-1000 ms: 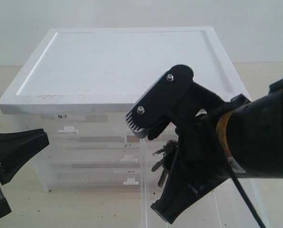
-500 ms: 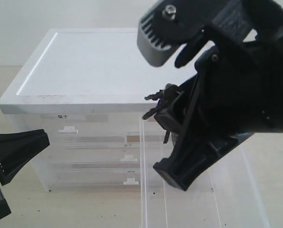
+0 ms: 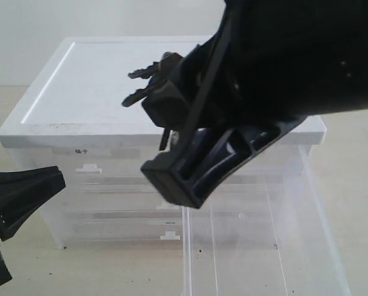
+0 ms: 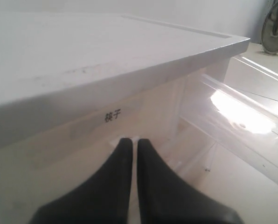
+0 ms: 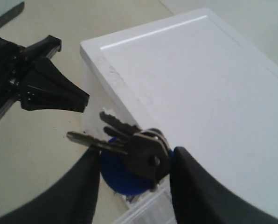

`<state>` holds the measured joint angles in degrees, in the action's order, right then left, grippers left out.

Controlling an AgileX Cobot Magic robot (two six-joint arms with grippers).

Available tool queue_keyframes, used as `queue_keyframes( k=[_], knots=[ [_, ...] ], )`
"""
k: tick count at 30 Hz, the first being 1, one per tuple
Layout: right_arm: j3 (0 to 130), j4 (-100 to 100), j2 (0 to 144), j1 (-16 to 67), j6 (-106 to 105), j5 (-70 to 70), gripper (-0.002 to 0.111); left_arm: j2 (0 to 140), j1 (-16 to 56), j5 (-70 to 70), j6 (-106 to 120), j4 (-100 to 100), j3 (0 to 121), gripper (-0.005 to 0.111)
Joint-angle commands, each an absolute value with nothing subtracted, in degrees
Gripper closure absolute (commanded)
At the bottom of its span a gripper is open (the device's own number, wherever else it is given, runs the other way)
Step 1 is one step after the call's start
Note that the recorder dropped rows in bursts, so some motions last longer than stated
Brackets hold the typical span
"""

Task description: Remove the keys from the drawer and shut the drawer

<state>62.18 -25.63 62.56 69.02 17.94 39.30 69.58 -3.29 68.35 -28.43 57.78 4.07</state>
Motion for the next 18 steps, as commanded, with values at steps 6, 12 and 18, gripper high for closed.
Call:
queue_keyframes(
  k=[6, 12, 18],
  knots=[
    [62.6, -19.9, 75.4, 69.2, 13.2, 30.1, 0.108, 63.9, -3.4, 70.0, -29.2, 58.9, 0.7, 0.102],
    [62.6, -14.8, 81.3, 69.2, 9.4, 30.6, 0.108, 42.3, -3.4, 70.0, -35.9, 57.6, 0.0, 0.102],
    [62.6, -13.6, 86.9, 69.2, 8.2, 31.4, 0.108, 17.7, -3.4, 52.2, -50.7, 57.6, 0.0, 0.102]
  ],
)
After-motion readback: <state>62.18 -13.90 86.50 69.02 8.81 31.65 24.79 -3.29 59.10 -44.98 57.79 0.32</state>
